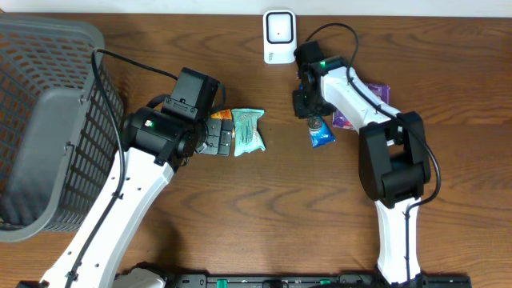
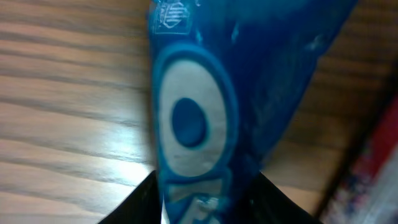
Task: Scan the item barcode
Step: 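Hold the Oreo pack in front of the white scanner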
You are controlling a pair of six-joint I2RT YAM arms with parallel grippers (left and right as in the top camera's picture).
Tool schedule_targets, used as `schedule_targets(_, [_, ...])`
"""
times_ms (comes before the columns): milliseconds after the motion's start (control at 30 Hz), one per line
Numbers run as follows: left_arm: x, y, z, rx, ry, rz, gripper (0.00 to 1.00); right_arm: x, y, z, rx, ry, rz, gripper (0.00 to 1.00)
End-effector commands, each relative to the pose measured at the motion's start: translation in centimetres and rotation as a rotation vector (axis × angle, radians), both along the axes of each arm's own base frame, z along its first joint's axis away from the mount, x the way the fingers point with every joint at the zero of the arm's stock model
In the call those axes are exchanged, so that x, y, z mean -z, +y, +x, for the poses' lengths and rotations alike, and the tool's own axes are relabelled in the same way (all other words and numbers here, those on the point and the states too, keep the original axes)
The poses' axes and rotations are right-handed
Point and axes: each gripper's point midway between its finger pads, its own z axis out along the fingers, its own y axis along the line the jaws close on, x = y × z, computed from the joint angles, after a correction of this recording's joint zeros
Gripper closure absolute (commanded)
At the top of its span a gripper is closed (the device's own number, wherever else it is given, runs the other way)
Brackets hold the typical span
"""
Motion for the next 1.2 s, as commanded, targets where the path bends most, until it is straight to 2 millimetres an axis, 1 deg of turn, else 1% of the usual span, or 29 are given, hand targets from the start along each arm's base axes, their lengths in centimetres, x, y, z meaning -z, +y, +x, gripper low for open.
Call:
schedule_targets(0, [0.2,0.2,0.0,-0.016,0.004,0.005,0.02,2.4,2.4,-3.2,-0.008,0.099,0.079,0.90])
schedule_targets(67, [0.2,0.2,0.0,-0.016,0.004,0.005,0.02,1.9,2.9,-3.0,-0.017,0.088,0.083,0.99])
schedule_targets(167, [0.2,0.2,0.0,-0.016,0.004,0.005,0.02,0.0,3.9,-2.3,-0.029,0.072,0.106,0.99])
schedule_targets(200, [0.2,0.2,0.0,-0.016,0.004,0.005,0.02,-1.5,4.9,-2.0,-0.036,0.073,0.152,0.99])
schedule_targets(267, [0.2,0.2,0.0,-0.016,0.004,0.005,0.02,-3.1,5.7,-1.7,-0.040,0.081,0.212,0.99])
schedule_targets(300, [0.2,0.2,0.0,-0.016,0.004,0.005,0.02,-4.3,6.5,-1.5,-0.044,0.091,0.275,0.99])
schedule_targets(367, [0.2,0.2,0.0,-0.016,0.004,0.005,0.02,-5.7,7.6,-1.5,-0.052,0.116,0.387,0.99])
schedule_targets(433, [0.2,0.2,0.0,-0.016,0.004,0.005,0.02,-7.0,8.8,-1.7,-0.066,0.160,0.548,0.99])
schedule_targets(533, [0.2,0.2,0.0,-0.016,0.004,0.005,0.02,-7.9,8.8,-2.1,-0.047,0.218,0.687,0.99])
schedule_targets(567, [0.2,0.2,0.0,-0.016,0.004,0.005,0.02,-8.1,8.4,-2.2,-0.026,0.245,0.751,0.99])
schedule_targets(600, [0.2,0.2,0.0,-0.016,0.004,0.005,0.02,-8.0,8.1,-2.2,-0.013,0.263,0.813,0.99])
schedule_targets(633, [0.2,0.2,0.0,-0.016,0.004,0.005,0.02,-7.3,7.7,-2.3,0.015,0.281,0.853,0.99])
schedule_targets(667, [0.2,0.2,0.0,-0.016,0.004,0.005,0.02,-6.7,7.4,-2.4,0.034,0.290,0.852,0.99])
schedule_targets(700, [0.2,0.2,0.0,-0.016,0.004,0.005,0.02,-4.7,6.5,-2.8,0.067,0.294,0.823,0.99])
schedule_targets(733, [0.2,0.2,0.0,-0.016,0.004,0.005,0.02,-3.5,5.9,-3.1,0.080,0.294,0.783,0.94])
schedule_targets(800, [0.2,0.2,0.0,-0.016,0.004,0.005,0.02,-1.5,4.6,-3.7,0.104,0.297,0.675,0.81])
schedule_targets(833, [0.2,0.2,0.0,-0.016,0.004,0.005,0.02,-1.1,4.2,-3.9,0.108,0.297,0.628,0.75])
schedule_targets(867, [0.2,0.2,0.0,-0.016,0.004,0.005,0.02,-1.1,4.1,-4.0,0.101,0.293,0.611,0.72])
schedule_targets(900, [0.2,0.2,0.0,-0.016,0.004,0.005,0.02,-1.5,4.1,-3.9,0.083,0.281,0.588,0.66])
schedule_targets(933, [0.2,0.2,0.0,-0.016,0.004,0.005,0.02,-1.8,3.9,-3.8,0.081,0.269,0.561,0.63])
schedule_targets(967, [0.2,0.2,0.0,-0.016,0.004,0.005,0.02,-2.2,3.5,-3.5,0.080,0.248,0.518,0.58])
schedule_targets(1000, [0.2,0.2,0.0,-0.016,0.004,0.005,0.02,-2.7,2.9,-3.1,0.079,0.220,0.464,0.54])
schedule_targets(1033, [0.2,0.2,0.0,-0.016,0.004,0.005,0.02,-3.9,2.1,-2.6,0.078,0.178,0.391,0.52])
schedule_targets(1067, [0.2,0.2,0.0,-0.016,0.004,0.005,0.02,-4.5,1.9,-2.4,0.077,0.158,0.361,0.52])
schedule_targets(1100, [0.2,0.2,0.0,-0.016,0.004,0.005,0.02,-5.7,1.3,-2.0,0.077,0.123,0.308,0.52])
schedule_targets(1167, [0.2,0.2,0.0,-0.016,0.004,0.005,0.02,-8.2,1.0,-1.4,0.055,0.036,0.202,0.52])
